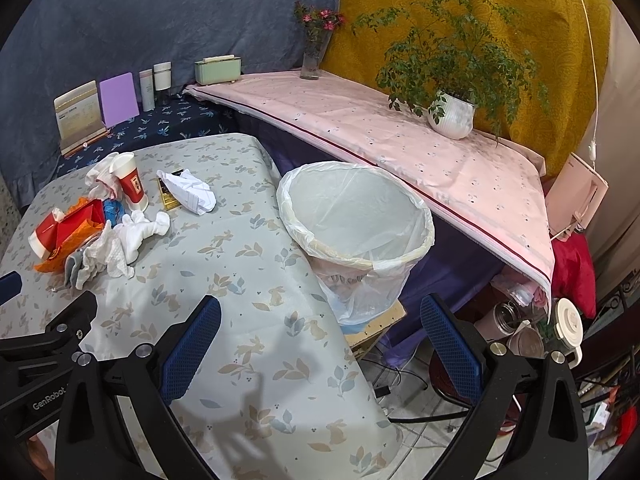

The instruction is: Collect trash

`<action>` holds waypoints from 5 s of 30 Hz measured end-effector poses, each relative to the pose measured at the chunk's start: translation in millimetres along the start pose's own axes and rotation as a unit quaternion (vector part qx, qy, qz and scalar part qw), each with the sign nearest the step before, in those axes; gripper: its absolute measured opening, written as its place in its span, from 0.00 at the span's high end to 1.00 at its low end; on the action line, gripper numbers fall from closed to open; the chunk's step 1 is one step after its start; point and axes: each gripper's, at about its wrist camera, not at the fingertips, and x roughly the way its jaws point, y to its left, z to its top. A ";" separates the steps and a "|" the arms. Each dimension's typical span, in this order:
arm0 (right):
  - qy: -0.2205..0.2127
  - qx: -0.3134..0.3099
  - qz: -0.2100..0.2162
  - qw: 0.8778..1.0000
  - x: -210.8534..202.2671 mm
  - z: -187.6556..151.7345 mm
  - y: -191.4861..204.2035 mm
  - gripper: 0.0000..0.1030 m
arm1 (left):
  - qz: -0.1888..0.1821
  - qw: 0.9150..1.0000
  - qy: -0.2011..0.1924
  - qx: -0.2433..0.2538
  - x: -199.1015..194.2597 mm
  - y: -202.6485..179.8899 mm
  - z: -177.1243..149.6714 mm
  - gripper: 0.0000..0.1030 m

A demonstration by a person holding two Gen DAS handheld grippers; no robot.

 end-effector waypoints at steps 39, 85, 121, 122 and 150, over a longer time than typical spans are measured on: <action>0.017 -0.025 0.040 0.999 58.8 32.6 83.7 0.08 | -0.024 0.995 0.038 -0.094 89.0 121.3 -4.2 0.10; 0.128 -0.093 0.263 0.952 118.5 20.5 232.9 0.88 | -0.079 0.988 0.079 -0.110 116.1 154.3 1.6 0.97; -0.026 0.098 0.112 0.989 60.0 72.6 -12.6 0.92 | -0.187 0.982 0.005 -0.017 43.1 20.7 72.1 0.98; -0.027 0.101 0.110 0.988 61.5 73.7 -17.2 0.92 | -0.190 0.982 0.004 -0.015 43.1 18.2 74.8 0.98; 0.006 0.153 0.084 0.985 101.1 56.5 -77.4 0.90 | -0.153 0.983 0.076 0.061 113.2 -46.4 43.6 0.34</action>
